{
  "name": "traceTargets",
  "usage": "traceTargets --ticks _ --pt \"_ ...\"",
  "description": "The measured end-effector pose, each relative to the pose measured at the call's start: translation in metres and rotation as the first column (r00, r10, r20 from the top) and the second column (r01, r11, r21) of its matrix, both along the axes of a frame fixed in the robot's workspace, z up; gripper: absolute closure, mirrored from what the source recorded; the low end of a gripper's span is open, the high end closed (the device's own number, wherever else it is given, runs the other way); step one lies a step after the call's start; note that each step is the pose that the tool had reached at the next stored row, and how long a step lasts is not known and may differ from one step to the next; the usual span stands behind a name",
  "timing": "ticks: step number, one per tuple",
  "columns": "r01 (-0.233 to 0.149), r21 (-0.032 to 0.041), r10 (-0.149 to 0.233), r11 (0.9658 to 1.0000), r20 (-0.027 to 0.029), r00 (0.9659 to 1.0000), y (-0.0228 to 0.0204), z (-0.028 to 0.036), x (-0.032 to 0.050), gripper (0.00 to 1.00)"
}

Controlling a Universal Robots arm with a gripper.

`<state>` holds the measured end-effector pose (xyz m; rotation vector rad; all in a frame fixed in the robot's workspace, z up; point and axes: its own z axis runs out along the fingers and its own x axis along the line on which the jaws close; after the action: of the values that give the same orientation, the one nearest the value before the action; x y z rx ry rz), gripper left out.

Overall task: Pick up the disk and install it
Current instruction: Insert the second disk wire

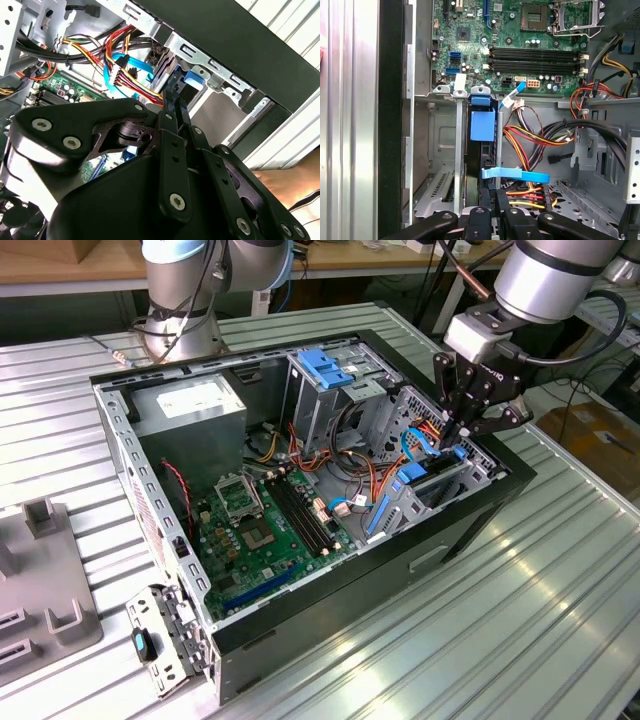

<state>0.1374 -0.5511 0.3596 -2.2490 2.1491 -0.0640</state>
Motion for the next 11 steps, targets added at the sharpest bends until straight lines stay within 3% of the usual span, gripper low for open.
traceTargets --ticks 11 --pt "0.0 0.0 0.0 1.0 -0.005 1.0 0.0 0.0 0.0 0.84"
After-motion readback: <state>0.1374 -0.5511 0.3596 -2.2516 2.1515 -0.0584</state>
